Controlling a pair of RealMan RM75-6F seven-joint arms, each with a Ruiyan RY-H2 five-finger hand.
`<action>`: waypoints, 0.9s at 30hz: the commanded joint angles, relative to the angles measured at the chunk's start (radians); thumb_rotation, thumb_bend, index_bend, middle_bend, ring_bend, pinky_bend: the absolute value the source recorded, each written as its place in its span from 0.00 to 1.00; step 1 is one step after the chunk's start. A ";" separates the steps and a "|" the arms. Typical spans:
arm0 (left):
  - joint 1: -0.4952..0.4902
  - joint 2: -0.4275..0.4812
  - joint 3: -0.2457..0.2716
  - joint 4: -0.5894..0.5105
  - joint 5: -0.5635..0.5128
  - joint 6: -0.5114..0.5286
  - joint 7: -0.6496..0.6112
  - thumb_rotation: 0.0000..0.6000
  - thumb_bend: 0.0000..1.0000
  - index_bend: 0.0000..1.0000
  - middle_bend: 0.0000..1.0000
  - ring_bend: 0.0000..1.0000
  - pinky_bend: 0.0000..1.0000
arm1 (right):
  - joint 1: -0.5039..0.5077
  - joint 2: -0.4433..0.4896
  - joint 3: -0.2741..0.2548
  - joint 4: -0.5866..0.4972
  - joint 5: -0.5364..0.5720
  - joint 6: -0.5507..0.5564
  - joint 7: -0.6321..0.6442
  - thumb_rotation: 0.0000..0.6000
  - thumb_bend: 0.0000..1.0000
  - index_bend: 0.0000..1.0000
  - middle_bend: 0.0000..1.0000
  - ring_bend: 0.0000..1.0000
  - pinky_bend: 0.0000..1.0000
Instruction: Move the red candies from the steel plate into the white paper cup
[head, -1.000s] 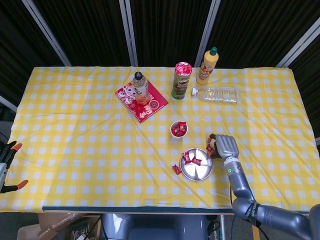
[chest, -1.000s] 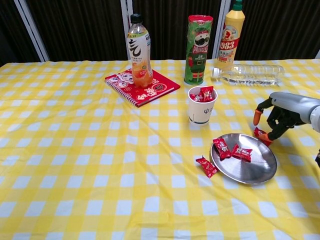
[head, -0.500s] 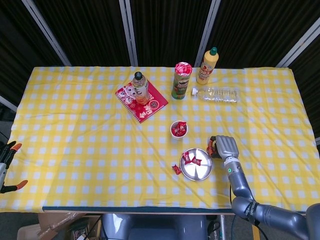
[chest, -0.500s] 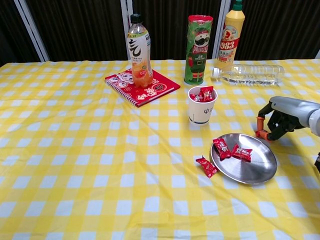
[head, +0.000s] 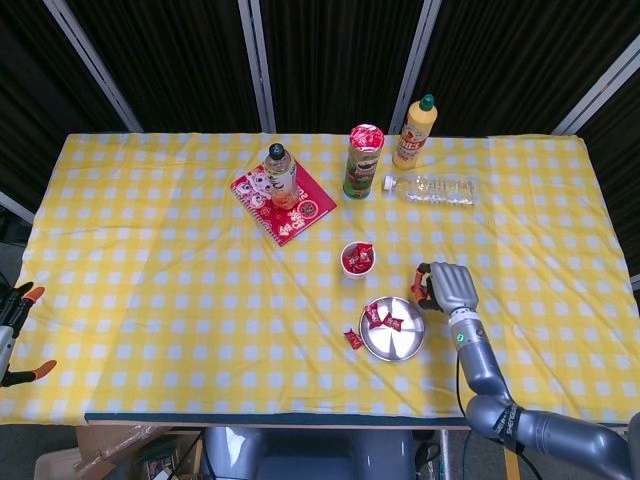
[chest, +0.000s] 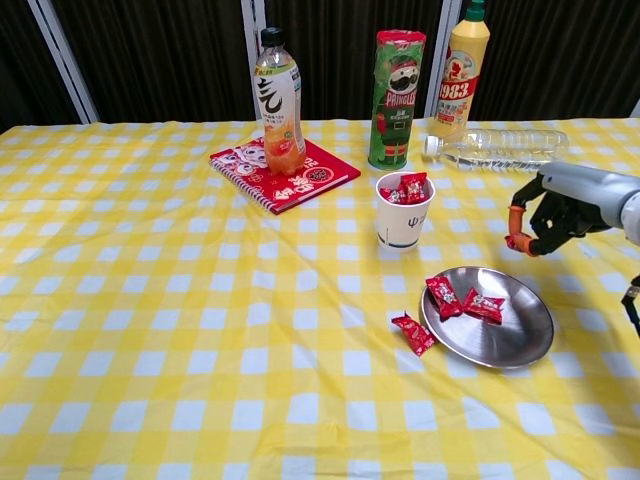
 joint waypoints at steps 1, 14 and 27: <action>0.001 0.000 0.001 0.003 0.002 0.001 -0.002 1.00 0.02 0.00 0.00 0.00 0.00 | 0.009 0.039 0.027 -0.067 -0.022 0.028 -0.011 1.00 0.56 0.60 0.82 0.85 0.97; -0.007 0.009 0.007 0.003 0.007 -0.020 -0.026 1.00 0.02 0.00 0.00 0.00 0.00 | 0.112 0.033 0.104 -0.148 0.006 0.028 -0.080 1.00 0.56 0.60 0.82 0.85 0.97; -0.012 0.025 0.011 0.004 0.003 -0.041 -0.070 1.00 0.02 0.00 0.00 0.00 0.00 | 0.217 -0.101 0.119 -0.010 0.066 -0.001 -0.115 1.00 0.56 0.60 0.82 0.85 0.97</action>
